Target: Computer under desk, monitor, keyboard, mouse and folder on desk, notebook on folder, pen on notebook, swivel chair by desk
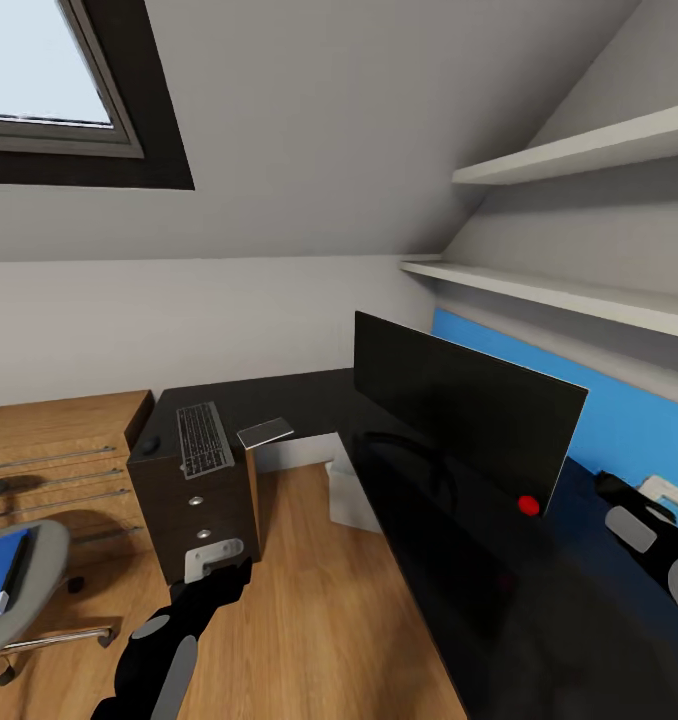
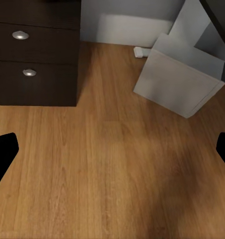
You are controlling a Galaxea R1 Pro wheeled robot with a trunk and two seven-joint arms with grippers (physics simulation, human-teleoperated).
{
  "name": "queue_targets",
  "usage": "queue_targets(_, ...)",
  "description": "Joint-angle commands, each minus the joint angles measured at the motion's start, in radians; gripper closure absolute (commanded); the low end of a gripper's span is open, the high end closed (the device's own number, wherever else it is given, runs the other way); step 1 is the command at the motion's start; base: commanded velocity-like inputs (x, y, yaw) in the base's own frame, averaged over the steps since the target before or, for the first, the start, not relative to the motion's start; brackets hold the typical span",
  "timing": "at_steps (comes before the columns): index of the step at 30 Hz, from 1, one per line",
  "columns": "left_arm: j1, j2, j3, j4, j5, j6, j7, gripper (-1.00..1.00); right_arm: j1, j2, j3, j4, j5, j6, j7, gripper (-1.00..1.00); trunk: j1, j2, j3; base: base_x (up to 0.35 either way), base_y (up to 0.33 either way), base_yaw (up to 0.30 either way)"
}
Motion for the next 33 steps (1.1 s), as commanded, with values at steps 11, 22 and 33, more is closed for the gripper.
queue_targets(11,0.0,-0.002,-0.003,-0.002,0.013,0.004,0.009,-1.0,-0.008,0.074,0.009,0.026,0.016,-0.006,-0.005,-1.0,0.0,-0.001,-0.001,0.0,0.0,0.0)
queue_targets(22,0.0,-0.003,-0.006,0.001,0.014,0.004,0.009,-1.0,-0.006,0.076,0.008,0.027,0.01,-0.005,-0.009,-1.0,0.0,-0.001,-0.001,0.0,0.0,0.0)
queue_targets(33,-0.001,-0.003,-0.006,0.003,0.012,0.004,0.009,-1.0,-0.005,0.075,0.007,0.031,0.01,-0.005,-0.009,-1.0,0.0,-0.001,-0.001,0.06,0.0,0.0)
